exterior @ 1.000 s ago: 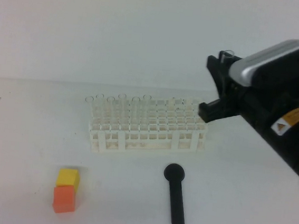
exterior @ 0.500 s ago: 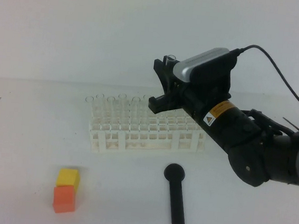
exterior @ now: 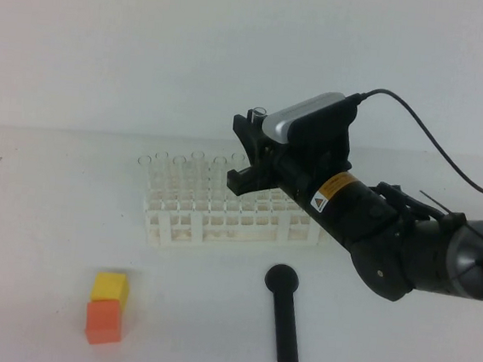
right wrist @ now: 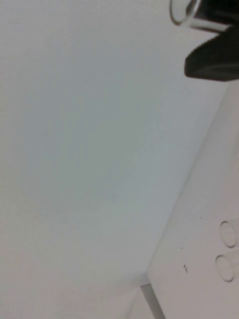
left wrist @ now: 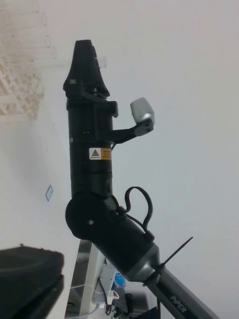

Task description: Place the test tubes

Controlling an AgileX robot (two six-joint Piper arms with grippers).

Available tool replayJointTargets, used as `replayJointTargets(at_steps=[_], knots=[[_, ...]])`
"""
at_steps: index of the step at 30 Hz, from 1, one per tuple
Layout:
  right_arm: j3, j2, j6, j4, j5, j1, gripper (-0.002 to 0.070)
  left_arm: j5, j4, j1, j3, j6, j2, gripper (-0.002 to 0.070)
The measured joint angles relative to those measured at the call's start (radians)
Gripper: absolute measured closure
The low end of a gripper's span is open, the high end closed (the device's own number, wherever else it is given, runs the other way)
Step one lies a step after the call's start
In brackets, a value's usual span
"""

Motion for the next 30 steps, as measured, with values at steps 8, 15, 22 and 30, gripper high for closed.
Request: replayJointTargets(at_steps=[8, 15, 22, 30], knots=[[0.0, 0.007, -0.01, -0.002, 0.002, 0.0, 0.056, 0.0, 0.0, 0.0, 0.0, 0.0, 0.0, 0.0676], [0.0, 0.038, -0.015, 0.0, -0.045, 0.0, 0.056, 0.0, 0.0, 0.0, 0.0, 0.0, 0.0, 0.0676], [-0.003, 0.074, -0.027, 0.01, -0.064, 0.0, 0.0561, 0.0, 0.0, 0.0, 0.0, 0.0, 0.0, 0.0676], [-0.004, 0.08, -0.032, 0.024, -0.077, 0.0, 0.0539, 0.0, 0.0, 0.0, 0.0, 0.0, 0.0, 0.0676]])
